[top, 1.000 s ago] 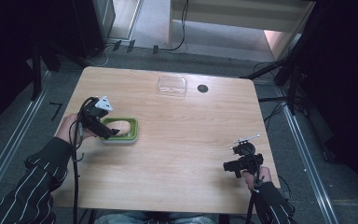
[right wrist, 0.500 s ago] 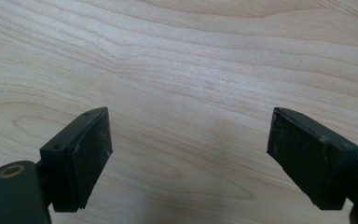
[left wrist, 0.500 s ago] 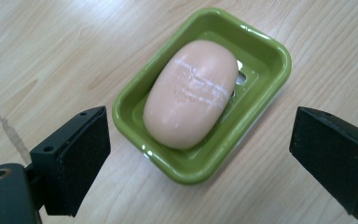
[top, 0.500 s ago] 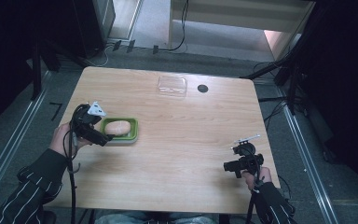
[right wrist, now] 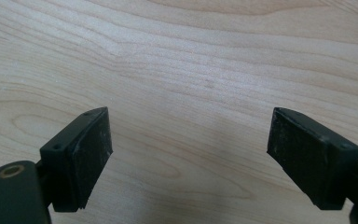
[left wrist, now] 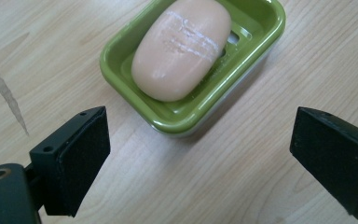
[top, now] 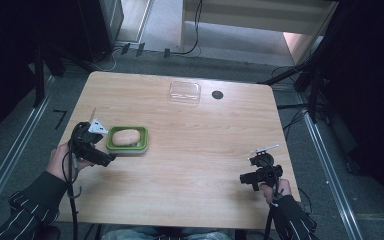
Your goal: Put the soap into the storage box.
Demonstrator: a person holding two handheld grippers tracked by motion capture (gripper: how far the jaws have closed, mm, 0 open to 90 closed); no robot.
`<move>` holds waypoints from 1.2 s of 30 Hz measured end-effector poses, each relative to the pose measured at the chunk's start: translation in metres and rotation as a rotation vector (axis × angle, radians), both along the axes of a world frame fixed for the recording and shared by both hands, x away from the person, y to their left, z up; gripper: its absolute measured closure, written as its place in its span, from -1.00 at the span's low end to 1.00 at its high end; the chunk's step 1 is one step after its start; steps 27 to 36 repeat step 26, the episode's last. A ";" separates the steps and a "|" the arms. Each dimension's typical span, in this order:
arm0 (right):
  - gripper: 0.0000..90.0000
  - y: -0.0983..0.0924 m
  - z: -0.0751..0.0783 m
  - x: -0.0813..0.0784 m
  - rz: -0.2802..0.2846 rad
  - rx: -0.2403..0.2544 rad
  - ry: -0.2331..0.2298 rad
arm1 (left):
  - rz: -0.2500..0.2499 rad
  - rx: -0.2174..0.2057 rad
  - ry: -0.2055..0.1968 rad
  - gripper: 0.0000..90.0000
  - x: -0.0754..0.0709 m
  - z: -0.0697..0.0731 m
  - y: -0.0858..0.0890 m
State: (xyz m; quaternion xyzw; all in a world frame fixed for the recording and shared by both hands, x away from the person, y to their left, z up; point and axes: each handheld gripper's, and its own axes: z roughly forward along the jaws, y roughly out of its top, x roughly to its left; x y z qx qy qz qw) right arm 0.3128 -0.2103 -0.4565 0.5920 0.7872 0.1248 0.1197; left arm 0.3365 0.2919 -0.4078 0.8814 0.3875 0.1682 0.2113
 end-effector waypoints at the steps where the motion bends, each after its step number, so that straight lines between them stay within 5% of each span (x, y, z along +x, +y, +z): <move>1: -0.68 0.000 0.000 0.000 0.000 0.001 0.000 | 0.009 0.001 0.005 -0.88 -0.001 -0.001 0.000; 10: -0.68 0.000 0.000 0.000 0.000 0.001 0.000 | 0.017 -0.025 0.041 -0.88 -0.015 -0.005 0.005; 17: -0.68 0.000 0.000 -0.001 -0.001 0.003 -0.002 | 0.024 -0.048 0.027 -0.88 -0.025 -0.005 0.010; 36: -0.68 0.001 0.000 0.000 0.015 0.002 -0.005 | 0.010 -0.074 0.050 -0.87 -0.023 -0.011 0.011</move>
